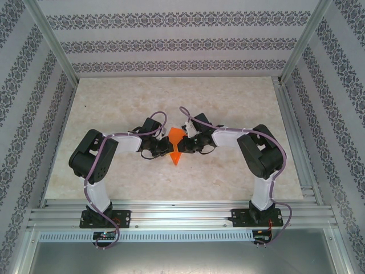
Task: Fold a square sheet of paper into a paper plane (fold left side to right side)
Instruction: Third fold the triangle at the center of the table.
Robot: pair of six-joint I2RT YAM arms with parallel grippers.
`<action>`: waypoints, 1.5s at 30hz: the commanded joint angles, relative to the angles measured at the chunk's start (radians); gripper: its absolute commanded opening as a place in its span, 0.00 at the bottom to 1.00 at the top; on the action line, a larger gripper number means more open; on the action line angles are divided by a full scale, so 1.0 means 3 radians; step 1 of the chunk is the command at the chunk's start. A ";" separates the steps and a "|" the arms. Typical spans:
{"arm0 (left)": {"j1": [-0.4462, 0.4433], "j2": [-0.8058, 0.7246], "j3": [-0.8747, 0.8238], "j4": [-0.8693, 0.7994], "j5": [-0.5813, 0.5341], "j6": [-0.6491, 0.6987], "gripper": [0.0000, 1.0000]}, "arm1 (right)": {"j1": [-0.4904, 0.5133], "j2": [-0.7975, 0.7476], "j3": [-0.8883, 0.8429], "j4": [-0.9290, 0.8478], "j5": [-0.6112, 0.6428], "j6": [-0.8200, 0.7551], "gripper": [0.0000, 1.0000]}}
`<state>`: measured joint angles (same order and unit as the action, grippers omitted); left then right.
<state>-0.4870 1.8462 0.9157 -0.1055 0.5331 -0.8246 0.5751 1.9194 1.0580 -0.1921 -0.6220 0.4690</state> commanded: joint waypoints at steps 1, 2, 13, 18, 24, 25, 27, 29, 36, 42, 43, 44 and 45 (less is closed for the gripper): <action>-0.0060 0.0212 -0.0045 -0.0290 -0.0304 -0.0007 0.08 | -0.0020 0.0147 0.0120 -0.0145 0.0125 -0.0148 0.10; -0.0060 0.0212 -0.0041 -0.0289 -0.0299 -0.0007 0.08 | -0.0027 0.0181 0.0150 -0.0195 0.0171 -0.0172 0.10; 0.0069 -0.0146 0.0018 -0.0370 -0.0275 0.0133 0.19 | -0.0045 0.0318 0.0303 -0.0695 0.0532 -0.0339 0.10; 0.0133 -0.0173 0.0204 -0.0473 -0.0253 0.0283 0.10 | -0.0036 0.0341 0.0368 -0.0851 0.0611 -0.0418 0.10; 0.0158 -0.0176 0.0223 -0.0169 -0.0169 0.0210 0.04 | -0.0012 0.0365 0.0417 -0.0934 0.0651 -0.0458 0.10; 0.0161 -0.0180 0.0223 -0.0095 -0.0121 0.0188 0.03 | -0.0010 0.0367 0.0420 -0.0939 0.0657 -0.0461 0.11; 0.0155 -0.0173 0.0219 0.0065 0.0003 0.0155 0.02 | -0.0010 0.0367 0.0421 -0.0939 0.0657 -0.0459 0.10; 0.0132 -0.0149 0.0229 0.0185 0.0123 0.0142 0.02 | -0.0012 0.0369 0.0421 -0.0945 0.0653 -0.0468 0.10; 0.0007 0.0107 0.0350 0.0138 0.0132 0.0154 0.00 | -0.0005 0.0372 0.0428 -0.0959 0.0677 -0.0449 0.10; 0.0011 0.0243 0.0310 0.0045 -0.0112 0.0150 0.00 | -0.0009 0.0371 0.0426 -0.0981 0.0698 -0.0454 0.10; 0.0012 0.0248 0.0290 0.0058 -0.0136 0.0154 0.00 | -0.0003 0.0371 0.0428 -0.0989 0.0698 -0.0459 0.10; 0.0012 0.0256 0.0274 0.0062 -0.0173 0.0156 0.00 | -0.0002 0.0371 0.0433 -0.0993 0.0708 -0.0462 0.11; 0.0017 0.0265 0.0263 0.0063 -0.0221 0.0173 0.00 | -0.0001 0.0373 0.0431 -0.1001 0.0714 -0.0465 0.11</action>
<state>-0.4782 1.9121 1.0069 -0.0891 0.5282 -0.7757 0.5697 1.9892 1.1950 -0.4202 -0.5095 0.3573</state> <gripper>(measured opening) 0.036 0.104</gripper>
